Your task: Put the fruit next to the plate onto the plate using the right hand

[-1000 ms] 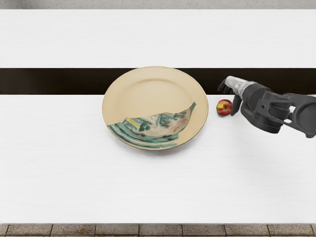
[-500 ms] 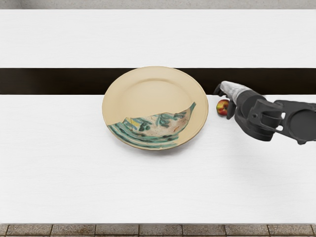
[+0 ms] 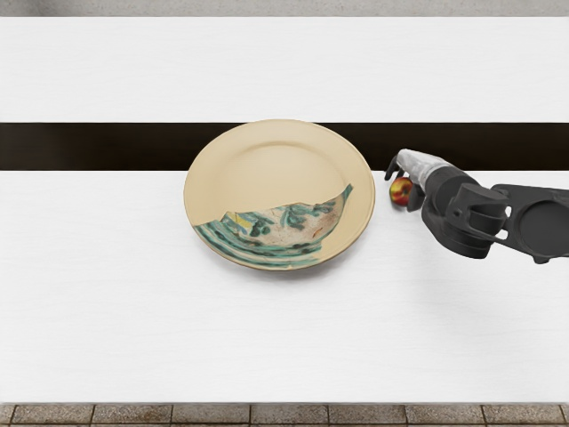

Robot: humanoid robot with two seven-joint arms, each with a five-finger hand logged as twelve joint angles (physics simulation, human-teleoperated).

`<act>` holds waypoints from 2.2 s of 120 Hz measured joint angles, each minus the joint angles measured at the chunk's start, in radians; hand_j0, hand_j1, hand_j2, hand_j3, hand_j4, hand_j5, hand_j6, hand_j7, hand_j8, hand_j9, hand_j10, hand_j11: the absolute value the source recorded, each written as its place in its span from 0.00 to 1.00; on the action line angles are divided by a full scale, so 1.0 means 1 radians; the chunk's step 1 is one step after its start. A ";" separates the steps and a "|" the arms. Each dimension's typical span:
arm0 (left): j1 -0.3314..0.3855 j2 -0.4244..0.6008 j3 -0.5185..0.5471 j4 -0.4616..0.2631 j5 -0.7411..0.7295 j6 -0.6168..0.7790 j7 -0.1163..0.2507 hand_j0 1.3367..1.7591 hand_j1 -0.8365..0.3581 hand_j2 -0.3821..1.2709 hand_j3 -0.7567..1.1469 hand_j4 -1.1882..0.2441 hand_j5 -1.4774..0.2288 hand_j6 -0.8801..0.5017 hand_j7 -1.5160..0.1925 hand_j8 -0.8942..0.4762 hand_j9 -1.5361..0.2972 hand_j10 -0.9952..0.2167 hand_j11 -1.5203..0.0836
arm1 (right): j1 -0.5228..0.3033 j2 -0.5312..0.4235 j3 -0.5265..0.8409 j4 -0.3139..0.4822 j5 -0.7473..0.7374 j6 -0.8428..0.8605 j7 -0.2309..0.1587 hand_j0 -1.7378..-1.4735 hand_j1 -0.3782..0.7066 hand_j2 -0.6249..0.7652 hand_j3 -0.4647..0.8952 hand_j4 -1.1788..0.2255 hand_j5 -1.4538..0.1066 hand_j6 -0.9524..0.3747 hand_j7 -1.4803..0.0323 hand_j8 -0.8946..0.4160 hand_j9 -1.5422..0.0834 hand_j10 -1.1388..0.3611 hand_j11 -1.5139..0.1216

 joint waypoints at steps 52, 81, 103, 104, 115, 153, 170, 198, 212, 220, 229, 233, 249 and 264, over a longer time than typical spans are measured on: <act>0.000 0.000 -0.001 0.000 0.000 0.000 0.000 0.76 0.99 0.23 0.40 0.83 0.87 0.64 0.89 0.65 0.84 0.82 0.95 | 0.001 -0.007 0.012 0.000 0.004 0.008 0.000 0.33 0.56 0.69 0.34 0.33 0.33 0.35 0.36 0.31 0.36 0.28 0.34; 0.000 0.000 -0.001 0.000 0.000 0.000 0.000 0.76 0.99 0.23 0.40 0.83 0.87 0.64 0.89 0.65 0.84 0.82 0.95 | 0.004 -0.033 0.058 -0.002 0.010 0.021 0.001 0.32 0.57 0.71 0.34 0.31 0.28 0.37 0.32 0.33 0.31 0.27 0.29; 0.000 0.000 0.000 0.000 0.000 0.000 0.000 0.76 0.99 0.23 0.40 0.83 0.87 0.64 0.89 0.65 0.84 0.82 0.95 | 0.006 -0.059 0.163 -0.001 0.010 0.081 0.001 0.32 0.59 0.74 0.34 0.31 0.28 0.38 0.32 0.32 0.31 0.26 0.29; 0.000 0.000 0.000 0.000 0.000 0.000 0.000 0.76 0.99 0.23 0.40 0.83 0.87 0.64 0.89 0.65 0.84 0.82 0.95 | 0.006 -0.059 0.168 -0.001 0.010 0.084 0.001 0.32 0.59 0.74 0.34 0.31 0.28 0.38 0.32 0.32 0.31 0.26 0.29; 0.001 0.000 -0.001 0.000 0.000 0.000 0.000 0.76 0.99 0.23 0.40 0.83 0.87 0.64 0.89 0.65 0.84 0.82 0.95 | 0.007 -0.070 0.230 0.002 0.011 0.132 0.000 0.32 0.60 0.75 0.34 0.32 0.28 0.38 0.32 0.33 0.31 0.26 0.29; 0.002 0.000 -0.001 0.000 0.000 0.000 0.000 0.76 0.99 0.23 0.40 0.83 0.87 0.64 0.89 0.65 0.84 0.82 0.95 | 0.015 -0.077 0.391 0.032 0.010 0.261 0.000 0.32 0.61 0.76 0.34 0.32 0.28 0.39 0.31 0.33 0.31 0.26 0.29; 0.002 0.000 -0.001 0.000 0.000 0.000 0.000 0.76 0.99 0.23 0.40 0.83 0.87 0.64 0.89 0.65 0.84 0.82 0.95 | 0.023 -0.021 0.414 0.036 0.011 0.269 0.000 0.32 0.61 0.76 0.34 0.33 0.28 0.40 0.31 0.34 0.31 0.26 0.29; 0.002 0.000 -0.001 0.000 0.000 0.000 0.000 0.76 0.99 0.23 0.40 0.83 0.87 0.64 0.89 0.65 0.84 0.82 0.95 | 0.030 0.086 0.439 0.037 0.013 0.271 0.001 0.31 0.61 0.76 0.34 0.33 0.27 0.40 0.31 0.34 0.30 0.26 0.28; 0.002 0.000 -0.001 0.000 0.000 0.000 0.000 0.76 0.99 0.23 0.40 0.83 0.87 0.64 0.89 0.65 0.84 0.82 0.95 | 0.022 0.108 0.435 0.035 0.010 0.264 0.000 0.32 0.61 0.75 0.34 0.32 0.28 0.39 0.31 0.34 0.31 0.26 0.28; 0.002 0.000 -0.001 0.000 0.000 0.000 0.000 0.76 0.99 0.23 0.40 0.83 0.87 0.64 0.89 0.65 0.84 0.82 0.95 | 0.006 0.118 0.431 0.033 0.009 0.261 0.000 0.32 0.60 0.75 0.34 0.32 0.28 0.39 0.31 0.33 0.31 0.26 0.29; 0.002 0.000 -0.001 0.000 0.000 0.000 0.000 0.76 0.99 0.23 0.40 0.83 0.87 0.64 0.89 0.65 0.84 0.82 0.95 | -0.018 0.124 0.427 0.028 0.008 0.260 0.000 0.32 0.60 0.75 0.34 0.32 0.28 0.39 0.31 0.33 0.31 0.26 0.29; 0.002 0.000 -0.001 0.000 0.000 0.000 0.000 0.76 0.99 0.23 0.40 0.83 0.87 0.64 0.89 0.65 0.84 0.82 0.95 | -0.026 0.126 0.426 0.025 0.008 0.260 0.000 0.32 0.60 0.75 0.34 0.32 0.28 0.39 0.31 0.33 0.31 0.26 0.29; 0.002 0.000 -0.001 0.000 0.000 0.000 0.000 0.76 0.99 0.23 0.40 0.83 0.87 0.64 0.89 0.65 0.84 0.82 0.95 | -0.044 0.152 0.408 0.001 0.007 0.258 0.000 0.32 0.59 0.74 0.34 0.32 0.29 0.39 0.33 0.33 0.32 0.27 0.30; 0.002 0.000 -0.001 0.000 0.000 0.000 0.000 0.76 0.99 0.23 0.40 0.83 0.87 0.64 0.89 0.65 0.84 0.82 0.95 | -0.049 0.171 0.425 -0.019 0.018 0.235 0.000 0.31 0.35 0.61 0.34 0.55 0.57 0.53 0.61 0.48 0.60 0.48 0.57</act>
